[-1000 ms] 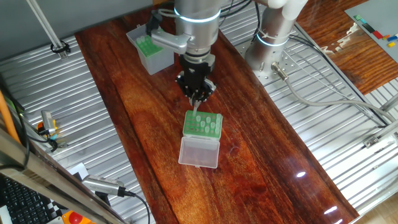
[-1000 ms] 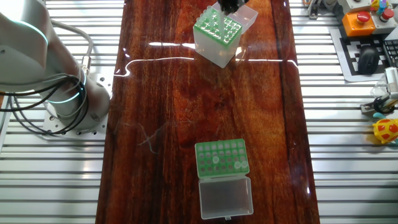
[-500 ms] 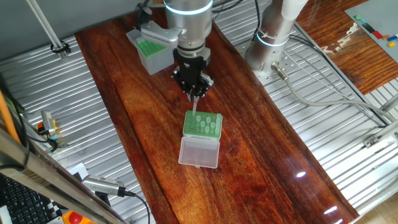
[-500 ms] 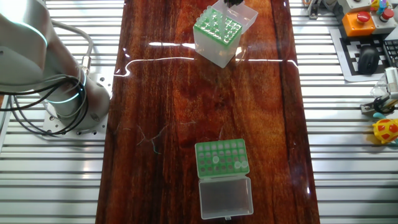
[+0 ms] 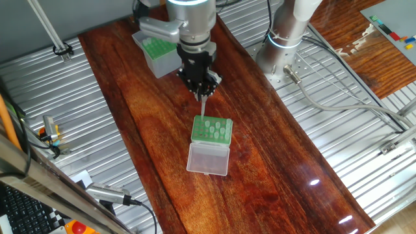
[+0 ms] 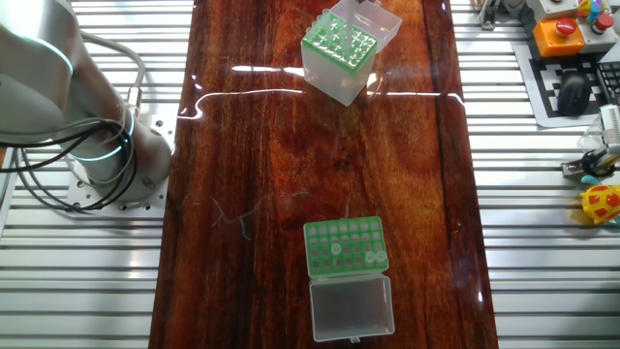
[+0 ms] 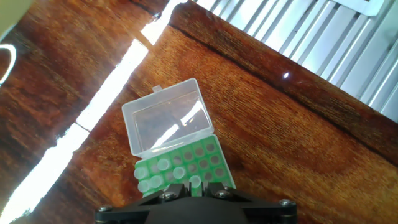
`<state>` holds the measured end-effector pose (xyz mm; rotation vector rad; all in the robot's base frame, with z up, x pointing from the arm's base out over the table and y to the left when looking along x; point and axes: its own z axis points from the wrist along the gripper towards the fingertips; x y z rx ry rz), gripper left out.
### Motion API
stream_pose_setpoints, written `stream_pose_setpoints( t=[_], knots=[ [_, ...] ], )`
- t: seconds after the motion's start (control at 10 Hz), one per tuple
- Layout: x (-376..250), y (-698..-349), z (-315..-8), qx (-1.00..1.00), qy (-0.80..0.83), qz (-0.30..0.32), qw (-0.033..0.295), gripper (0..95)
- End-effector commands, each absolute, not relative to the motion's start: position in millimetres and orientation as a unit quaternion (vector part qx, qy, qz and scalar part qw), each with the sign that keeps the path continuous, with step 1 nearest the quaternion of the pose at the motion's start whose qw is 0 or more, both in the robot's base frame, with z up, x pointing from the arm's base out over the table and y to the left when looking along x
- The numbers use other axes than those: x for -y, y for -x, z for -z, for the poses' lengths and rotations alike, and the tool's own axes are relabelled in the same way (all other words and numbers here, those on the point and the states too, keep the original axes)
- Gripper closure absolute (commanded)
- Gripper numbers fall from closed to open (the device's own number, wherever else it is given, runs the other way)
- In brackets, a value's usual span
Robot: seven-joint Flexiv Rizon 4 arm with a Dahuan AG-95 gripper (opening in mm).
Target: Transfer all large pipette tips from one holder to another
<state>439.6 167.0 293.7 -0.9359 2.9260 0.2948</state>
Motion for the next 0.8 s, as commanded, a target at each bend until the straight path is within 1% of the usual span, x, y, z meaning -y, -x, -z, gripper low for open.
stream_pose_setpoints(
  t=[0.1,0.4,0.6,0.8],
  knots=[
    [-167,-442,-300,-0.947,0.305,-0.095,0.019,95.0],
    [-150,-437,-304,-0.943,0.32,-0.089,0.008,95.0],
    [-150,-437,-304,-0.939,0.332,-0.093,0.012,95.0],
    [-150,-437,-304,-0.946,0.311,-0.088,0.018,95.0]
  ],
)
